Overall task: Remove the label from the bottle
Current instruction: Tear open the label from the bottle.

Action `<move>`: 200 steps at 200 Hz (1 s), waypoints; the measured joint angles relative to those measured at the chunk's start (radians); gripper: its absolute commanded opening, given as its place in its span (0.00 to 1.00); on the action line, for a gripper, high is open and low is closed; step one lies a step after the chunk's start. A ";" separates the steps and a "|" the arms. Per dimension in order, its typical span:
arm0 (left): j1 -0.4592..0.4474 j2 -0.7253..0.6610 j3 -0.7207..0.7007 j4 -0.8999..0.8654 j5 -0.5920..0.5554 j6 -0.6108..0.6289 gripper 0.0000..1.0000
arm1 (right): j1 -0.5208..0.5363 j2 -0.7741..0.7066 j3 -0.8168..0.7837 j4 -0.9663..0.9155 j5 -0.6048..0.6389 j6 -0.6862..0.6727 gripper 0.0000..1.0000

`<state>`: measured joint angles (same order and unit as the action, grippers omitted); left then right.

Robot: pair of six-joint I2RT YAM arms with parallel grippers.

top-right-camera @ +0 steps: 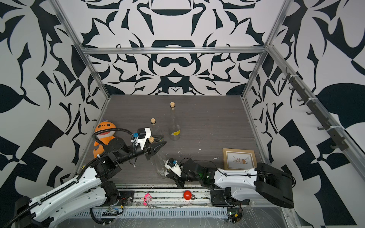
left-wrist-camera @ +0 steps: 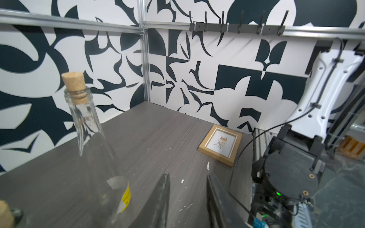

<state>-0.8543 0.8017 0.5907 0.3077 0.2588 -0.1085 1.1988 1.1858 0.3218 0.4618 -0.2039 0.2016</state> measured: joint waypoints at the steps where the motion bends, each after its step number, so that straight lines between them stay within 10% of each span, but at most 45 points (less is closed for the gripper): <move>1: -0.001 0.000 0.000 0.001 -0.001 -0.001 0.22 | 0.000 0.001 0.000 0.000 -0.001 0.001 0.00; 22: -0.002 0.003 0.002 0.001 0.016 0.004 0.00 | -0.001 0.010 0.002 0.002 0.003 0.000 0.00; 200: 0.031 0.035 0.115 -0.192 0.236 0.100 0.00 | -0.006 -0.316 -0.100 -0.193 0.115 0.046 0.00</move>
<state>-0.8230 0.8371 0.7055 0.1158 0.4946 -0.0082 1.1923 0.8700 0.2218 0.2687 -0.0891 0.2478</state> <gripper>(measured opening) 0.297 0.043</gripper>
